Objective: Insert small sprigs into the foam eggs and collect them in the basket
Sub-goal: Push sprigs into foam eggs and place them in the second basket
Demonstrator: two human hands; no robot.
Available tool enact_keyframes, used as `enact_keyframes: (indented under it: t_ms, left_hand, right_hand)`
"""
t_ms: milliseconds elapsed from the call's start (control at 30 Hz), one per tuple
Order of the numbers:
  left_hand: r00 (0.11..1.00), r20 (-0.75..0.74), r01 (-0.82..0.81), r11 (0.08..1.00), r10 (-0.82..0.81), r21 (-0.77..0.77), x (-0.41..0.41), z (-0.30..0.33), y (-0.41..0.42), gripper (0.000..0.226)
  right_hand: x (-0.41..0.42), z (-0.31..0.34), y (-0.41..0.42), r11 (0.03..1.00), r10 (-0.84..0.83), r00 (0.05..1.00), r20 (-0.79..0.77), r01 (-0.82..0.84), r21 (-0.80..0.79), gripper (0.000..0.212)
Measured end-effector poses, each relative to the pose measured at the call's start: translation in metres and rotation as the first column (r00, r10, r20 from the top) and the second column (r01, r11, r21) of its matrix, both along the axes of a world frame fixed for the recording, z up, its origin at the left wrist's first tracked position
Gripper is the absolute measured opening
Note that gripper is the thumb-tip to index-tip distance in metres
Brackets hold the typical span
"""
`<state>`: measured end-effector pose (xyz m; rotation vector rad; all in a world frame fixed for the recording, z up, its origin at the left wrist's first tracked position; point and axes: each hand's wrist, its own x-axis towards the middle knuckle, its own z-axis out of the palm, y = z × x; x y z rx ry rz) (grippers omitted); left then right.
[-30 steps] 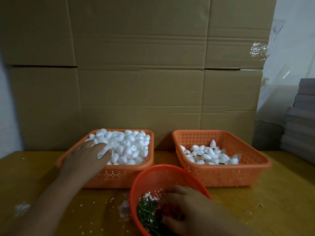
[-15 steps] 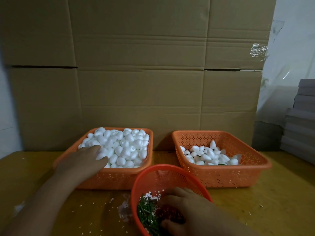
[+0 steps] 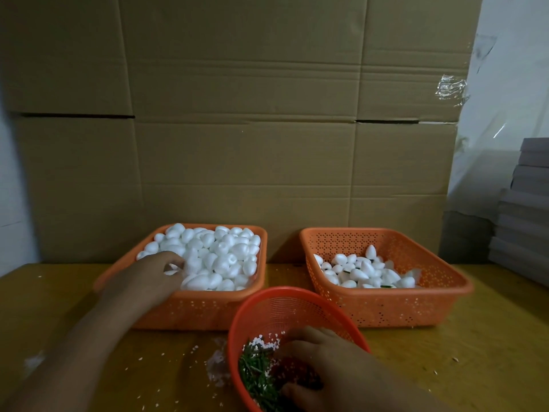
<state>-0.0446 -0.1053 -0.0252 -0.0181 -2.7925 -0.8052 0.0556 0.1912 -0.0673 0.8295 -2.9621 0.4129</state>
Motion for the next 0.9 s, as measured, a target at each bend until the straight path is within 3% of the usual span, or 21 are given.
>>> enact_keyframes:
  t_ms: [300,433,600,667,733,833,900]
  left_hand:
    - [0.976,-0.215,0.048,0.993,-0.025,0.103,0.002,-0.003,0.01,0.018]
    - [0.964,-0.265,0.021,0.994,0.008,0.106,0.001,-0.004,0.013,0.027]
    - [0.887,-0.462,0.006,1.0,0.006,0.026,0.011,-0.003,0.026,0.028]
    - [0.847,-0.529,0.086,0.996,-0.054,0.037,0.019,0.004,0.043,0.026]
    - [0.83,-0.541,0.25,0.957,-0.133,0.148,0.032,0.011,0.065,0.028]
    - [0.815,-0.491,0.486,0.825,-0.308,0.29,0.054,0.008,0.101,0.034]
    - [0.804,-0.425,0.575,0.726,-0.417,0.376,0.065,-0.001,0.12,0.025]
  right_hand:
    - [-0.002,-0.002,0.001,1.0,0.005,1.0,-0.005,-0.005,-0.002,0.056]
    - [-0.002,-0.002,0.001,1.0,0.002,1.0,-0.004,-0.002,-0.005,0.055]
    - [-0.002,-0.001,0.0,1.0,0.0,1.0,-0.004,0.0,-0.001,0.054]
    - [-0.002,-0.001,0.0,1.0,0.001,1.0,-0.004,-0.001,-0.002,0.054]
    - [-0.002,-0.001,0.0,1.0,0.003,1.0,-0.008,-0.003,-0.005,0.055]
    - [-0.002,-0.002,0.0,1.0,0.008,1.0,-0.015,-0.008,-0.01,0.056]
    - [-0.002,-0.002,0.0,1.0,0.014,1.0,-0.02,-0.014,0.001,0.056]
